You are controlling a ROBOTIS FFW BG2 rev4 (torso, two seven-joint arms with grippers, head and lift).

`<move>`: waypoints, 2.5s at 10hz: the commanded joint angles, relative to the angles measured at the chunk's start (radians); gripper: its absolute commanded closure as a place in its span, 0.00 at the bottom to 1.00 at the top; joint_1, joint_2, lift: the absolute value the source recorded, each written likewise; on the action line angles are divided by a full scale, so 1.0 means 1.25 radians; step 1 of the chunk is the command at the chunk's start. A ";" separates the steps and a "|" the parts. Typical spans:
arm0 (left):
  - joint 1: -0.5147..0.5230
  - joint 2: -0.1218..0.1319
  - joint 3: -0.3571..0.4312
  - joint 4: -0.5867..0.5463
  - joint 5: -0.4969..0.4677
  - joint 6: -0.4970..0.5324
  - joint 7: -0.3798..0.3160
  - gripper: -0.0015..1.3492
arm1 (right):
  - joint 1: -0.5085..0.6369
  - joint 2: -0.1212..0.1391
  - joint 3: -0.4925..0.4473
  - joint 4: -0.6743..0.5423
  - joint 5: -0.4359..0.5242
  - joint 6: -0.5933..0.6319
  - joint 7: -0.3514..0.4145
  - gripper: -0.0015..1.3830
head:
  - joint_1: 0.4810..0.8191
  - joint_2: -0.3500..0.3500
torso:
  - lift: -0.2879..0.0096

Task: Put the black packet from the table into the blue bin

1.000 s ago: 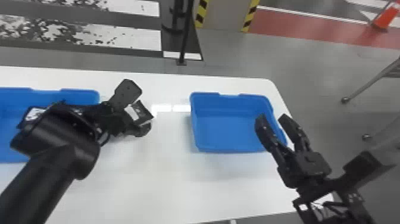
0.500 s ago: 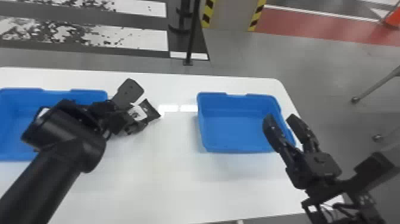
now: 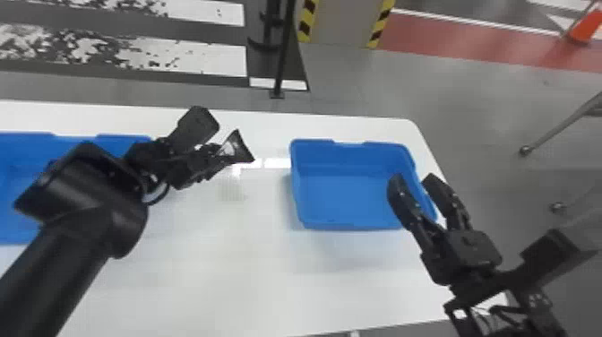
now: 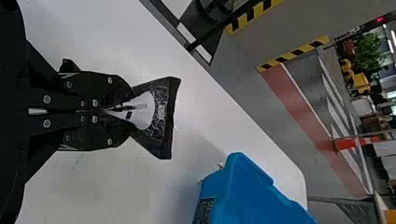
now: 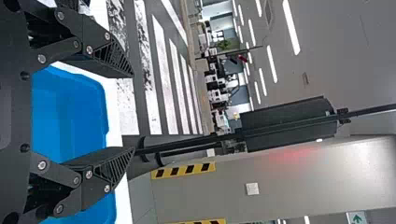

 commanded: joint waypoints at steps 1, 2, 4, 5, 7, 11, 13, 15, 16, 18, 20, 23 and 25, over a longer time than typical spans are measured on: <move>0.032 0.021 0.003 -0.100 0.043 -0.007 -0.008 0.90 | 0.004 0.001 0.000 -0.003 0.000 0.000 -0.001 0.37 | 0.63 0.16 | 0.60; 0.073 0.037 0.025 -0.196 0.069 0.007 -0.015 0.90 | 0.004 0.001 0.002 -0.003 0.000 0.000 0.000 0.37 | 0.63 0.14 | 0.60; 0.156 0.054 0.113 -0.339 0.080 0.015 -0.030 0.90 | 0.004 0.001 0.006 -0.005 0.000 0.002 -0.001 0.37 | 0.63 0.14 | 0.60; 0.185 0.066 0.149 -0.375 0.075 0.029 -0.039 0.90 | 0.004 0.001 0.005 -0.005 -0.002 0.002 -0.001 0.37 | 0.63 0.17 | 0.60; 0.242 0.069 0.253 -0.400 0.021 0.031 -0.064 0.90 | 0.002 0.001 0.005 -0.007 -0.002 0.002 -0.001 0.37 | 0.63 0.25 | 0.60; 0.346 0.063 0.429 -0.457 -0.065 0.027 -0.095 0.90 | 0.004 0.001 0.002 -0.009 -0.002 0.002 -0.001 0.37 | 0.63 0.49 | 0.60; 0.391 0.059 0.483 -0.490 -0.073 0.062 -0.107 0.58 | 0.006 0.001 0.002 -0.009 -0.003 0.004 -0.001 0.37 | 0.63 0.56 | 0.60; 0.432 0.041 0.529 -0.524 -0.061 0.060 -0.116 0.05 | 0.006 0.001 0.002 -0.010 -0.005 0.004 -0.001 0.37 | 0.63 0.64 | 0.60; 0.458 0.021 0.556 -0.555 -0.045 0.060 -0.116 0.09 | 0.006 0.001 0.002 -0.010 -0.005 0.004 -0.001 0.37 | 0.63 0.67 | 0.60; 0.539 -0.029 0.641 -0.628 0.033 0.019 -0.109 0.11 | 0.008 0.001 0.002 -0.010 -0.008 0.002 -0.001 0.37 | 0.63 0.70 | 0.60; 0.647 -0.086 0.719 -0.712 0.167 -0.036 -0.053 0.12 | 0.012 0.001 0.002 -0.012 -0.011 0.004 -0.001 0.37 | 0.63 0.74 | 0.60; 0.792 -0.088 0.673 -0.730 0.416 -0.242 0.096 0.12 | 0.018 0.001 0.002 -0.016 -0.016 0.004 -0.001 0.37 | 0.63 0.77 | 0.60; 0.870 -0.085 0.614 -0.730 0.515 -0.368 0.200 0.12 | 0.023 0.001 0.000 -0.022 -0.018 0.004 -0.001 0.37 | 0.63 0.74 | 0.60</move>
